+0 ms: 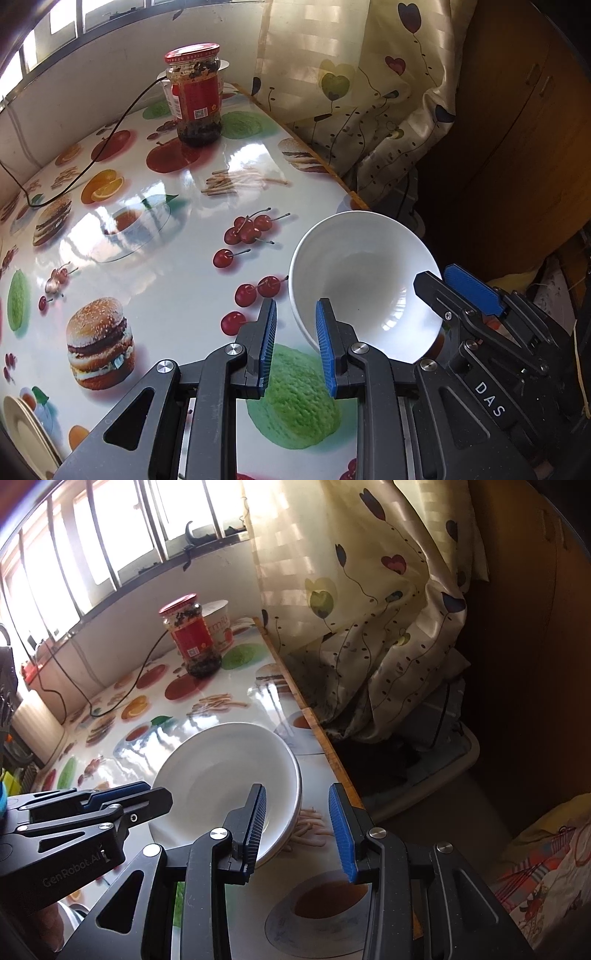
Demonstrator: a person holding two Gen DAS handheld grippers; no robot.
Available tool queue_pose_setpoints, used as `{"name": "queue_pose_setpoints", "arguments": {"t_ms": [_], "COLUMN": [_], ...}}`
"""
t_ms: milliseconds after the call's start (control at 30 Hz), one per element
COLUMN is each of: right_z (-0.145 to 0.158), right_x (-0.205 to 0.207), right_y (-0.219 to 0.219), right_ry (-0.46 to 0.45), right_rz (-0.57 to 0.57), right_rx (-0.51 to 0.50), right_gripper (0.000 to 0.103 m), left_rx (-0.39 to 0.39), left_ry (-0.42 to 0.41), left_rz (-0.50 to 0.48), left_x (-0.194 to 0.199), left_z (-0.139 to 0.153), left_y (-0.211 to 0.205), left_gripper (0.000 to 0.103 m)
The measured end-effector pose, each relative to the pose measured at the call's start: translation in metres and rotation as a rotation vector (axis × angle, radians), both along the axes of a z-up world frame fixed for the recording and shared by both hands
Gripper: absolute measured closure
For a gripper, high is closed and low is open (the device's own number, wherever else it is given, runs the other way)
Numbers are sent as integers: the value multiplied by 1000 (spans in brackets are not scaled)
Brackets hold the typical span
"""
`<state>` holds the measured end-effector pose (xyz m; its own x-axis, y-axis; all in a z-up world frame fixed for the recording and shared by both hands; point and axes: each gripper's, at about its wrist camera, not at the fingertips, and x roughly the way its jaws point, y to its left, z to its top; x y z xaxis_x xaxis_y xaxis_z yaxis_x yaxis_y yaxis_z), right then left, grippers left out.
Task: Organize plates and bowls
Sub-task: 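Close both grippers on the rim of the blue-striped white bowl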
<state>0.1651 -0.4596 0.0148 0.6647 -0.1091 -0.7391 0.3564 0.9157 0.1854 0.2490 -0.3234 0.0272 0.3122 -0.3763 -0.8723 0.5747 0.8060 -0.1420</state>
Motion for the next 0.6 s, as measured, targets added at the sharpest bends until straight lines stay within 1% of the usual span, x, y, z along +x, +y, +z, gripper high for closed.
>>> {"name": "queue_pose_setpoints", "arguments": {"t_ms": [167,233,367,400,433,467,533,600], "right_z": [-3,-4,-4,-5,-5,-6,-6,-6], "right_x": [3,3,4,4,5,6,7,8], "right_y": [-2,-2,-3,-3,-3,-3,-2,-1], "right_ry": [5,5,7,10,13,14,13,11], "right_rz": [2,0,3,5,10,15,19,21], "right_rx": [1,4,-1,1,1,1,-4,-4], "right_gripper": [69,73,75,79,84,84,85,87], "left_rx": [16,13,18,20,22,19,19,24], "left_ry": [-7,-8,-9,-9,-8,-7,-6,-11], "left_rz": [0,-2,-3,-4,-3,-4,-14,-16], "left_x": [0,0,0,0,0,0,-1,-2], "left_z": [-1,-1,-3,-4,-5,-5,-5,-5], "left_y": [-3,-4,-5,-6,-6,-6,-7,-9], "left_gripper": [80,80,80,80,81,84,87,88]}}
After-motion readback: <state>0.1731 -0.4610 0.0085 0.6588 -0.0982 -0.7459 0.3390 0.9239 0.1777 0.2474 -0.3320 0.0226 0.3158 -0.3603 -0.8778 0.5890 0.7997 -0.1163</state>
